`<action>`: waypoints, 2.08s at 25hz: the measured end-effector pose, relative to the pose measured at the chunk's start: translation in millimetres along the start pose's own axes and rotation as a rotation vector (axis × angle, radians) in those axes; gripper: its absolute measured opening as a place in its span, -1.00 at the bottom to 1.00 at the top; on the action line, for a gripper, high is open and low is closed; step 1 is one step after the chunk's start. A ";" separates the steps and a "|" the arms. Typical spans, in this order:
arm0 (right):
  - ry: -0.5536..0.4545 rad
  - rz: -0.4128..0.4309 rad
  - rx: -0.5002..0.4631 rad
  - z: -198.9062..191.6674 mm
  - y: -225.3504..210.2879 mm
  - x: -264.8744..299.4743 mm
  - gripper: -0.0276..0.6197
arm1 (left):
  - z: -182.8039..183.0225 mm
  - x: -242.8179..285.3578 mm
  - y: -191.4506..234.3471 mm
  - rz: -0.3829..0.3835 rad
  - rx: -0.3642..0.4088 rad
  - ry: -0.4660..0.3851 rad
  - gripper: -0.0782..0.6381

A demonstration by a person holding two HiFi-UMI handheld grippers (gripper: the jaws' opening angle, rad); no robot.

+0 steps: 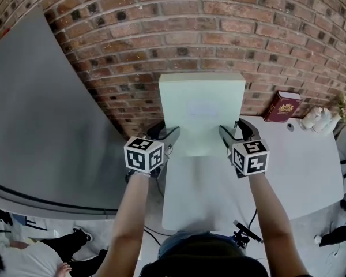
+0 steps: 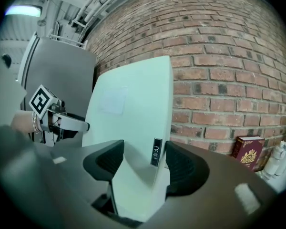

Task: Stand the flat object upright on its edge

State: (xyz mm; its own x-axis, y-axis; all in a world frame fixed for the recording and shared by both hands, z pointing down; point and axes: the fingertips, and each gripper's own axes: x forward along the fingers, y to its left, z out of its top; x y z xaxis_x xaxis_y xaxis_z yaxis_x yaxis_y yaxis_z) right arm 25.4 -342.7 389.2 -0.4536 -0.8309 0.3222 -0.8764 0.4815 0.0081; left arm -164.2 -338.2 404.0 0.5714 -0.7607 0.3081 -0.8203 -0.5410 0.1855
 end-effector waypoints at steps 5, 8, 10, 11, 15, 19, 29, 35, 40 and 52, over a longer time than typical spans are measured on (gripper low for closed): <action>0.017 -0.033 -0.034 -0.5 -3.4 10.5 -0.09 | 0.9 7.4 5.5 0.038 0.054 0.015 -0.11; 0.026 -0.047 -0.020 -3.5 -5.7 18.6 -0.09 | 2.6 13.0 10.7 0.056 0.081 0.016 -0.11; 0.034 -0.053 -0.009 -7.1 -7.3 24.6 -0.09 | 2.4 17.2 14.5 0.067 0.096 0.019 -0.11; 0.037 -0.056 -0.006 -8.5 -8.3 27.6 -0.09 | 1.8 19.5 16.3 0.070 0.101 0.022 -0.11; 0.042 -0.067 -0.012 -12.0 -12.5 38.7 -0.09 | -0.9 28.9 23.2 0.078 0.106 0.032 -0.11; 0.047 -0.081 -0.027 -14.1 -16.7 52.1 -0.09 | -3.6 39.2 33.0 0.088 0.110 0.046 -0.12; 0.080 -0.104 -0.043 -28.6 -32.9 86.7 -0.09 | -15.8 73.1 54.7 0.102 0.103 0.085 -0.12; 0.112 -0.088 -0.033 -40.7 -42.7 107.9 -0.09 | -25.8 92.8 66.8 0.104 0.087 0.108 -0.12; 0.118 -0.088 -0.026 -48.0 -46.3 124.4 -0.09 | -30.3 105.0 79.5 0.105 0.086 0.121 -0.13; 0.121 -0.101 -0.018 -64.2 -54.4 159.3 -0.09 | -46.6 132.0 103.6 0.126 0.085 0.135 -0.13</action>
State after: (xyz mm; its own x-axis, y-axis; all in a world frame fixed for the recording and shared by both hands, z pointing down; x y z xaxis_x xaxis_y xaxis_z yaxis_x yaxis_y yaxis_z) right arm 11.3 -483.4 500.9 -0.3397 -0.8360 0.4309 -0.9128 0.4035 0.0631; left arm -175.0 -477.9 507.4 0.4511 -0.7724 0.4472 -0.8767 -0.4773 0.0599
